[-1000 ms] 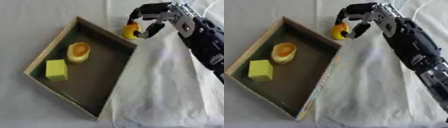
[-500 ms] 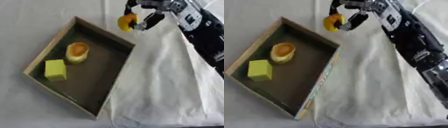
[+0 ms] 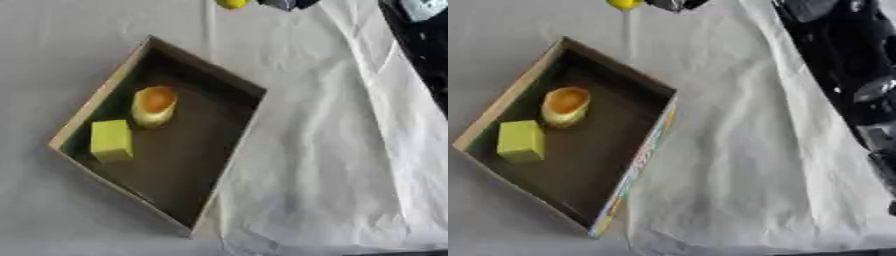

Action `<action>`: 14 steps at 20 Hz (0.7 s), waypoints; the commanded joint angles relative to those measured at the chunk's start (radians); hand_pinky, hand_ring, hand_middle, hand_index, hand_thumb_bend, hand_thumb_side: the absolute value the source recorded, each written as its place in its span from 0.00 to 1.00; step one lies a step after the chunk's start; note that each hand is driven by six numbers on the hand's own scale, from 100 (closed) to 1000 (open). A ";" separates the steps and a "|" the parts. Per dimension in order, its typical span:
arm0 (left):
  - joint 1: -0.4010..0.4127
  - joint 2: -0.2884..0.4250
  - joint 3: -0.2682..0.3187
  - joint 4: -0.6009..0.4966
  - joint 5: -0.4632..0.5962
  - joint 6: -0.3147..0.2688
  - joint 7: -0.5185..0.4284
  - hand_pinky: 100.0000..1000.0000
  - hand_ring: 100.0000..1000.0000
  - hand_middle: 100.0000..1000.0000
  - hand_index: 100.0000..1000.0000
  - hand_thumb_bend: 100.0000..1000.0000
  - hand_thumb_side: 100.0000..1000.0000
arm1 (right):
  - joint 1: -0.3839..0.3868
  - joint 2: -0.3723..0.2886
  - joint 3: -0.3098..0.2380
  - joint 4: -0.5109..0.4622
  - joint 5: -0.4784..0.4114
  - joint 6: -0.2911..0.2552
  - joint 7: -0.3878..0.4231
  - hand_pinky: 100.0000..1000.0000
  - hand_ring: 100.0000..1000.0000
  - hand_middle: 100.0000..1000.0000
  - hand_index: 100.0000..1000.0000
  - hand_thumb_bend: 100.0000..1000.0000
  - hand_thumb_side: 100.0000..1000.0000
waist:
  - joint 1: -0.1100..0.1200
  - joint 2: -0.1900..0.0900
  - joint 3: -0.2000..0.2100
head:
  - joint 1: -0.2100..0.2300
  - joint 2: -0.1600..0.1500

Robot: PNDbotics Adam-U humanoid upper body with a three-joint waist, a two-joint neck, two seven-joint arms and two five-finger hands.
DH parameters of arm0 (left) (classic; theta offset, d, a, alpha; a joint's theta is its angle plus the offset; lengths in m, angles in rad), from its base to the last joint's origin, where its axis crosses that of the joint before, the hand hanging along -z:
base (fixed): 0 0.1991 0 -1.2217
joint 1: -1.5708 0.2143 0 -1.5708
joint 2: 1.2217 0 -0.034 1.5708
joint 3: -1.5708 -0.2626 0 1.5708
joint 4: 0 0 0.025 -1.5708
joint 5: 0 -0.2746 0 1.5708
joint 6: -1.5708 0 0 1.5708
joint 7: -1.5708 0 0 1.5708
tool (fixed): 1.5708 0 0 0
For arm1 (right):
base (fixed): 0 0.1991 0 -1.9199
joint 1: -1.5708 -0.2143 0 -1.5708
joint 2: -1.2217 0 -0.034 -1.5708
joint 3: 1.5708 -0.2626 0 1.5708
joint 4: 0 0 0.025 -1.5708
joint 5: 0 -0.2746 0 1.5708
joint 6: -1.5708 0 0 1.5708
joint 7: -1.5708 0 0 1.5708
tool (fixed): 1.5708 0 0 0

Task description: Pick up objects on the table and place them in the box.

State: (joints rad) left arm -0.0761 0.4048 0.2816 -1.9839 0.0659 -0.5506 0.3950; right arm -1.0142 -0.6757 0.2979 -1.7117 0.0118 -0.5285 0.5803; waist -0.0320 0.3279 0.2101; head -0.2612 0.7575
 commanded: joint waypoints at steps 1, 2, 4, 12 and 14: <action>0.002 0.036 0.014 -0.016 0.001 -0.005 0.011 0.85 0.71 0.68 0.81 0.00 0.55 | -0.026 0.041 0.053 -0.105 -0.042 0.030 0.059 0.75 0.56 0.20 0.43 0.00 0.11 | 0.006 -0.024 0.003 | -0.011 0.010; 0.003 0.036 0.016 -0.016 0.000 -0.006 0.014 0.85 0.71 0.68 0.81 0.00 0.55 | -0.025 0.064 0.074 -0.125 -0.047 0.039 0.087 0.74 0.55 0.20 0.43 0.00 0.11 | 0.006 -0.025 0.005 | -0.013 0.010; 0.005 0.037 0.020 -0.016 -0.002 -0.006 0.021 0.85 0.71 0.68 0.81 0.00 0.55 | -0.017 0.102 0.109 -0.150 -0.050 0.054 0.145 0.73 0.54 0.21 0.43 0.00 0.11 | 0.005 -0.025 0.008 | -0.017 0.011; 0.006 0.031 0.017 -0.016 -0.012 -0.006 0.025 0.85 0.71 0.68 0.81 0.00 0.55 | 0.032 0.230 0.187 -0.003 0.105 0.032 0.270 0.74 0.54 0.22 0.45 0.00 0.11 | 0.003 -0.018 0.018 | -0.023 0.008; 0.003 0.029 0.014 -0.016 -0.010 -0.006 0.021 0.85 0.71 0.68 0.81 0.00 0.55 | 0.027 0.257 0.186 0.064 0.160 0.009 0.256 0.74 0.54 0.22 0.45 0.00 0.11 | 0.003 -0.015 0.020 | -0.024 0.006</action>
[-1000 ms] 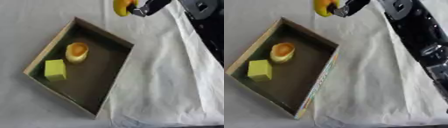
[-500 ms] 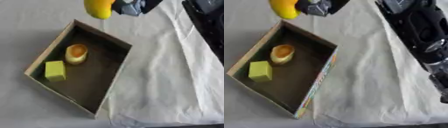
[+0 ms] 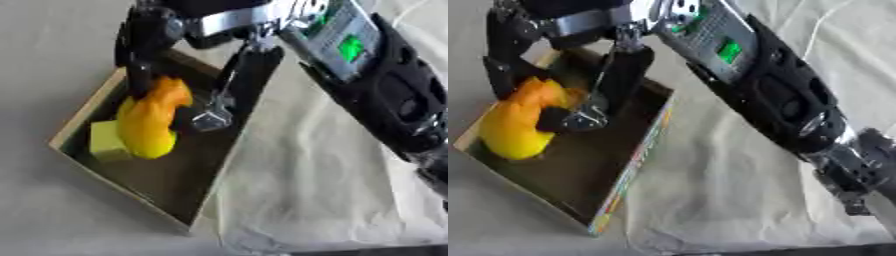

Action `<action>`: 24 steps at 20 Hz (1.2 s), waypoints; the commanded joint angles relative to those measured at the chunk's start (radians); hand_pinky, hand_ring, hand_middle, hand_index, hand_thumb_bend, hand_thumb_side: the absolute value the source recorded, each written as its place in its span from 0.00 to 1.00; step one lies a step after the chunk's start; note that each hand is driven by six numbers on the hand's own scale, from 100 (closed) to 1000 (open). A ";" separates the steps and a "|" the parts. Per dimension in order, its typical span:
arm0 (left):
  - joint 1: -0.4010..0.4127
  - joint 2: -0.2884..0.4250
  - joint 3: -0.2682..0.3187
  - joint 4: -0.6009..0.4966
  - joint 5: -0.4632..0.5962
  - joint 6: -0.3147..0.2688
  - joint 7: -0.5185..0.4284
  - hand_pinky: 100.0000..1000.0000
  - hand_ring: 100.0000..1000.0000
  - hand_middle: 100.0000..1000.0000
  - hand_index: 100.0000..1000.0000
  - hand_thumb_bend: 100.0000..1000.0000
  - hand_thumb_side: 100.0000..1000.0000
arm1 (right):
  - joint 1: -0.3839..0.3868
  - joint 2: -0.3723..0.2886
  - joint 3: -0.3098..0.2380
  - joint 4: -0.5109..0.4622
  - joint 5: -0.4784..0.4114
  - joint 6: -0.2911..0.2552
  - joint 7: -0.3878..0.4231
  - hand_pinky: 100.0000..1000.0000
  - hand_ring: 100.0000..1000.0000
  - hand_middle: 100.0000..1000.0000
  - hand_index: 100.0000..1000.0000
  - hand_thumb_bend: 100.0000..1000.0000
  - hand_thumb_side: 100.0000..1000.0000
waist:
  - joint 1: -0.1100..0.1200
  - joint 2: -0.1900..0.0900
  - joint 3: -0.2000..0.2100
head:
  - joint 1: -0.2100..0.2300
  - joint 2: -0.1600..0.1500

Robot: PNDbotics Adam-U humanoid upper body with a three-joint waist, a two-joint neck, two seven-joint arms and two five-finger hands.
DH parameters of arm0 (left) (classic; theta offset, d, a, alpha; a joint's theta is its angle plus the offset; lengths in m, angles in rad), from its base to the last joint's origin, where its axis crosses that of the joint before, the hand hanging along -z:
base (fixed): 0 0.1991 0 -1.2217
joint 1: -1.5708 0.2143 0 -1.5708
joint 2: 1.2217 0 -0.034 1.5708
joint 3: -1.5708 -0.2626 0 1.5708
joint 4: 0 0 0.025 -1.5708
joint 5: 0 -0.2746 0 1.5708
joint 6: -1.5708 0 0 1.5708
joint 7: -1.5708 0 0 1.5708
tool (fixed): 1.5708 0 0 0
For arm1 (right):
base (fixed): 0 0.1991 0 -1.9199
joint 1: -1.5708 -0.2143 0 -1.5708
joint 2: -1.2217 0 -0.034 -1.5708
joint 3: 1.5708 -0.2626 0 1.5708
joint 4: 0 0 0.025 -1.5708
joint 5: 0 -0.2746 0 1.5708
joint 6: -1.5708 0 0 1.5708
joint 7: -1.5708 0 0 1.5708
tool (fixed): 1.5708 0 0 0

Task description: Pick up objects on the table and place them in the box.

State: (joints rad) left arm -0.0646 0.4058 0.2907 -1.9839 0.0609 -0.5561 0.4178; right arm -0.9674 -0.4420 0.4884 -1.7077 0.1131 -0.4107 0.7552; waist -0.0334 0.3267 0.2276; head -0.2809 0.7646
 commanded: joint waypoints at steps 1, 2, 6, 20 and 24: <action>-0.009 0.027 0.004 -0.016 -0.005 0.000 -0.003 0.85 0.71 0.68 0.81 0.00 0.55 | -0.023 0.034 -0.006 0.090 0.087 -0.122 0.068 0.74 0.55 0.22 0.44 0.00 0.11 | 0.005 -0.013 0.003 | -0.005 -0.002; -0.010 0.026 0.004 -0.016 -0.004 0.000 -0.005 0.85 0.71 0.68 0.81 0.00 0.55 | -0.024 0.042 -0.007 0.118 0.118 -0.136 0.052 0.74 0.55 0.22 0.44 0.00 0.11 | 0.004 -0.011 0.004 | -0.006 -0.004; -0.012 0.023 0.004 -0.016 -0.002 0.001 -0.010 0.85 0.71 0.68 0.81 0.00 0.55 | -0.021 0.065 0.001 0.199 0.222 -0.193 -0.006 0.74 0.55 0.23 0.44 0.00 0.12 | 0.004 -0.007 0.006 | -0.006 -0.008; -0.008 0.013 0.005 -0.016 0.002 0.006 -0.015 0.86 0.71 0.67 0.81 0.00 0.55 | 0.007 0.060 0.002 0.241 0.420 -0.343 -0.063 0.97 0.96 0.80 0.97 0.00 0.11 | 0.006 -0.007 0.004 | -0.003 -0.013; -0.006 0.013 0.005 -0.016 0.002 0.008 -0.016 0.86 0.71 0.67 0.81 0.00 0.55 | 0.008 0.046 -0.016 0.196 0.435 -0.353 -0.100 0.96 0.95 0.80 0.96 0.00 0.10 | 0.005 -0.011 -0.001 | -0.002 -0.011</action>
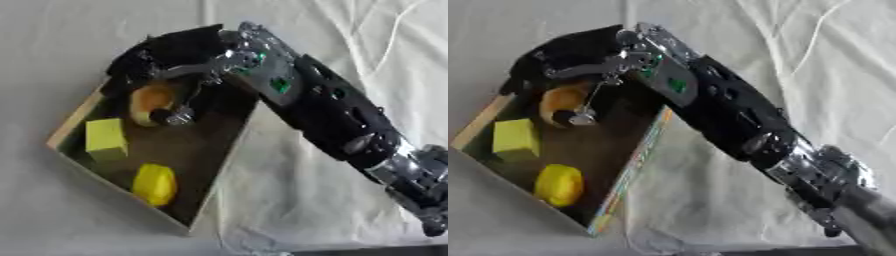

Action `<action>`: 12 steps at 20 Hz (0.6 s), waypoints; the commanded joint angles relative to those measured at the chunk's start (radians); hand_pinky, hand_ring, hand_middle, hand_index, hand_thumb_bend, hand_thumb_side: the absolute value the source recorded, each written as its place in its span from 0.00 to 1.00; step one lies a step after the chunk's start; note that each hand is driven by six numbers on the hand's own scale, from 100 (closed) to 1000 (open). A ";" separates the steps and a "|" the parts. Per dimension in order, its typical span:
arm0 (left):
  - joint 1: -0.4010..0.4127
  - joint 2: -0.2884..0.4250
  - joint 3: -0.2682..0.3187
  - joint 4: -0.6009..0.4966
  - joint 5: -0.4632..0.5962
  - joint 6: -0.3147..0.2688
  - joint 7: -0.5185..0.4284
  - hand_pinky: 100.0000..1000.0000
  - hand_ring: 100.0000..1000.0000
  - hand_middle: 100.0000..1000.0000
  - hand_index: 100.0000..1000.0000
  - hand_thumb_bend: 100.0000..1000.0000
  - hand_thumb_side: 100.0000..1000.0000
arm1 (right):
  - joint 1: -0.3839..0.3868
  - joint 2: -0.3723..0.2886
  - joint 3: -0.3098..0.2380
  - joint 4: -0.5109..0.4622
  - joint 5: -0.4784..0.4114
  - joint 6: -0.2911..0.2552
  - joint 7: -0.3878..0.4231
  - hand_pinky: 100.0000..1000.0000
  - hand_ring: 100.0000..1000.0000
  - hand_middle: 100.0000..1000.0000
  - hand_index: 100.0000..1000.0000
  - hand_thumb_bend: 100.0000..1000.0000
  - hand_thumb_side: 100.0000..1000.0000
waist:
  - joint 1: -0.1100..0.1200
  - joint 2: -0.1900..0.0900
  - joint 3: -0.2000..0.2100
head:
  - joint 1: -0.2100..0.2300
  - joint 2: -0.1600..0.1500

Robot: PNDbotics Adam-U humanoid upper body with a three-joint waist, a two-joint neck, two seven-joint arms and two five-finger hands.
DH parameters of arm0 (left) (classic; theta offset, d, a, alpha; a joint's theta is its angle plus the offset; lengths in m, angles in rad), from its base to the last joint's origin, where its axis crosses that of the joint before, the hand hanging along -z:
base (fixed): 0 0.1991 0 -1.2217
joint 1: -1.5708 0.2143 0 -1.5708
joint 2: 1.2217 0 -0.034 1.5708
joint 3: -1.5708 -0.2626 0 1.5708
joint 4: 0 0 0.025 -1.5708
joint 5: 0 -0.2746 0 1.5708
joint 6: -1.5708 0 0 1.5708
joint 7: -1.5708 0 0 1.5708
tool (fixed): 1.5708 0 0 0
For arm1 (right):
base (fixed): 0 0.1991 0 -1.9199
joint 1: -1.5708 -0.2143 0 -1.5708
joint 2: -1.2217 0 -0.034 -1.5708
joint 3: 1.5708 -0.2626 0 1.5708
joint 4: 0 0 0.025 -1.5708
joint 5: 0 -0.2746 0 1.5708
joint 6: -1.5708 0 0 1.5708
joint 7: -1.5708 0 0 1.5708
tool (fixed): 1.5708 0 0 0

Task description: Pick up objects on the table and place them in the box.

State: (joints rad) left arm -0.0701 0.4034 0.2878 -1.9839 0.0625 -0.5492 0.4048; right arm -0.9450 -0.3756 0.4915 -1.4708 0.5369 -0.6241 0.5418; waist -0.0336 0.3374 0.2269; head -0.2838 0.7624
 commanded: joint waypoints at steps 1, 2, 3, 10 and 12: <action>0.001 0.016 0.008 -0.016 0.001 0.002 -0.003 0.86 0.71 0.67 0.81 0.00 0.55 | -0.011 -0.024 -0.022 -0.051 0.010 -0.135 0.102 0.96 0.95 0.80 0.96 0.00 0.09 | 0.005 -0.024 -0.002 | 0.002 -0.007; 0.002 0.016 0.008 -0.016 0.001 0.003 -0.003 0.86 0.71 0.67 0.81 0.00 0.55 | -0.008 -0.028 -0.025 -0.061 0.008 -0.130 0.092 0.96 0.95 0.80 0.97 0.00 0.09 | 0.005 -0.026 -0.004 | 0.002 -0.007; 0.003 0.016 0.009 -0.016 0.002 0.004 -0.003 0.86 0.71 0.67 0.81 0.00 0.55 | -0.004 -0.033 -0.031 -0.073 0.003 -0.123 0.083 0.96 0.95 0.79 0.96 0.00 0.08 | 0.005 -0.028 -0.006 | 0.003 -0.006; 0.014 0.019 0.010 -0.016 -0.001 0.004 -0.001 0.86 0.71 0.67 0.81 0.00 0.55 | 0.036 -0.105 -0.122 -0.190 -0.102 -0.001 -0.017 0.91 0.89 0.72 0.92 0.00 0.00 | 0.010 -0.041 -0.023 | 0.017 0.001; 0.017 0.018 0.012 -0.016 -0.002 0.004 0.001 0.86 0.71 0.67 0.81 0.00 0.55 | 0.059 -0.154 -0.173 -0.245 -0.182 0.071 -0.089 0.89 0.86 0.67 0.89 0.00 0.00 | 0.011 -0.043 -0.030 | 0.026 0.002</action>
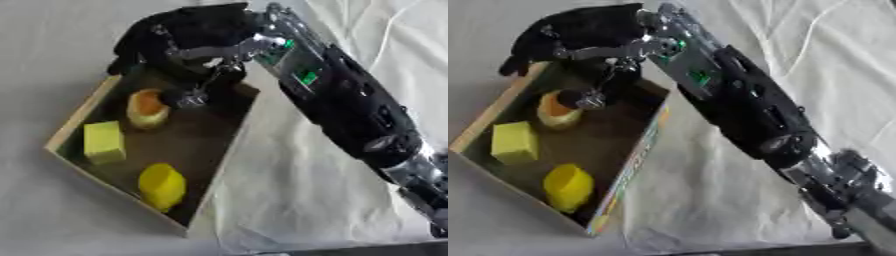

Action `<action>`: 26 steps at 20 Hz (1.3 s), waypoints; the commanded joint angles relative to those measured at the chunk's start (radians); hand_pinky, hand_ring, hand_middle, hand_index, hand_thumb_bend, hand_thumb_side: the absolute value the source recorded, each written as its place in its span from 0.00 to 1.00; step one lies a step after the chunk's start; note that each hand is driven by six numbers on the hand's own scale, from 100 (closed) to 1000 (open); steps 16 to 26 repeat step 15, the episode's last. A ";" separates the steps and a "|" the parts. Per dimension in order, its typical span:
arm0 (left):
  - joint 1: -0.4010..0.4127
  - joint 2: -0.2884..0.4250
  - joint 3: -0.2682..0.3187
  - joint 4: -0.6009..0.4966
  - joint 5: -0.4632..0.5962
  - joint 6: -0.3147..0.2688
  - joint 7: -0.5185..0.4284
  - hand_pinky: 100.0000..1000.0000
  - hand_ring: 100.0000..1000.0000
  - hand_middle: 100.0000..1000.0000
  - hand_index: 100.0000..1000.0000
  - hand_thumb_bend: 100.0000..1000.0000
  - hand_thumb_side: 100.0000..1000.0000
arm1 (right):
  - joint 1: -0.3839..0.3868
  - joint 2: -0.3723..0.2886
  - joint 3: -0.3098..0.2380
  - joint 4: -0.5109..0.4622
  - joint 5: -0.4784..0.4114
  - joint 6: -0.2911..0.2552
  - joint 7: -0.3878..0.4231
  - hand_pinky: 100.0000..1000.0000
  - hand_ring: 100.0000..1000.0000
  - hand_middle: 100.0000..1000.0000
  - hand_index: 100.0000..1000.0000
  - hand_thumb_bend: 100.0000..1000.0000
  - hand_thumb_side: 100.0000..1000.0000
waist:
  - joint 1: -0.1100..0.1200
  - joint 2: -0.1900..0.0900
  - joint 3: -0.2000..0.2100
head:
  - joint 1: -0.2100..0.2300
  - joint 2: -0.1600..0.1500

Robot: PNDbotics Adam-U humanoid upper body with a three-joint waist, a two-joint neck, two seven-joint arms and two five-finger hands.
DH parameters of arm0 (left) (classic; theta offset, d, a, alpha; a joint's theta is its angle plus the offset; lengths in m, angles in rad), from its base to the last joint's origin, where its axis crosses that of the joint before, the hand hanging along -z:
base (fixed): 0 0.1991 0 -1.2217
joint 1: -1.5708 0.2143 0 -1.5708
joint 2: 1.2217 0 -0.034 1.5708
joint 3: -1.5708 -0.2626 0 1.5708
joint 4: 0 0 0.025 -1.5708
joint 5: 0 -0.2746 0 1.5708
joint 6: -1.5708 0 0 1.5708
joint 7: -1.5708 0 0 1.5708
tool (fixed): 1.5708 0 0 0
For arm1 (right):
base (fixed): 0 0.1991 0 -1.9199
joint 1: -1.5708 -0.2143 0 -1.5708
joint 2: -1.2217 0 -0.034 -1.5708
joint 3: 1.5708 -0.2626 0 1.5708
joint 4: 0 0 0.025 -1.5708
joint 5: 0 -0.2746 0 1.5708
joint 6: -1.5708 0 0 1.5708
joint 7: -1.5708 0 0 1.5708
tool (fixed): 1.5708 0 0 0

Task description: Pick up objects on the table and place them in the box.

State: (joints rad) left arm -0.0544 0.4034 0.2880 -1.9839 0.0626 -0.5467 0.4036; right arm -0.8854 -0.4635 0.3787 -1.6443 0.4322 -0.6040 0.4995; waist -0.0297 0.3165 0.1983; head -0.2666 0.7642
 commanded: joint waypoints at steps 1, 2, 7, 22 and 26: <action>0.003 0.017 0.013 -0.016 -0.004 0.002 0.003 0.86 0.71 0.67 0.81 0.00 0.55 | 0.014 -0.095 -0.089 -0.099 -0.121 0.088 -0.084 0.88 0.85 0.66 0.89 0.00 0.00 | 0.008 -0.022 -0.005 | 0.015 0.002; 0.005 0.017 0.014 -0.016 -0.005 0.002 0.004 0.86 0.71 0.67 0.81 0.00 0.55 | 0.030 -0.125 -0.115 -0.126 -0.169 0.118 -0.117 0.88 0.85 0.66 0.89 0.00 0.00 | 0.008 -0.023 -0.009 | 0.021 0.003; 0.016 0.013 0.022 -0.016 -0.015 0.002 0.012 0.86 0.71 0.67 0.81 0.00 0.55 | 0.165 -0.300 -0.284 -0.249 -0.346 0.197 -0.259 0.88 0.85 0.65 0.87 0.00 0.00 | 0.012 -0.021 -0.026 | 0.056 0.006; 0.017 0.008 0.024 -0.016 -0.030 0.000 0.021 0.86 0.71 0.67 0.81 0.00 0.55 | 0.460 -0.427 -0.506 -0.355 -0.445 0.211 -0.453 0.88 0.85 0.63 0.85 0.00 0.12 | 0.017 -0.011 -0.050 | 0.091 0.002; 0.017 0.008 0.024 -0.016 -0.030 0.000 0.021 0.86 0.71 0.67 0.81 0.00 0.55 | 0.460 -0.427 -0.506 -0.355 -0.445 0.211 -0.453 0.88 0.85 0.63 0.85 0.00 0.12 | 0.017 -0.011 -0.050 | 0.091 0.002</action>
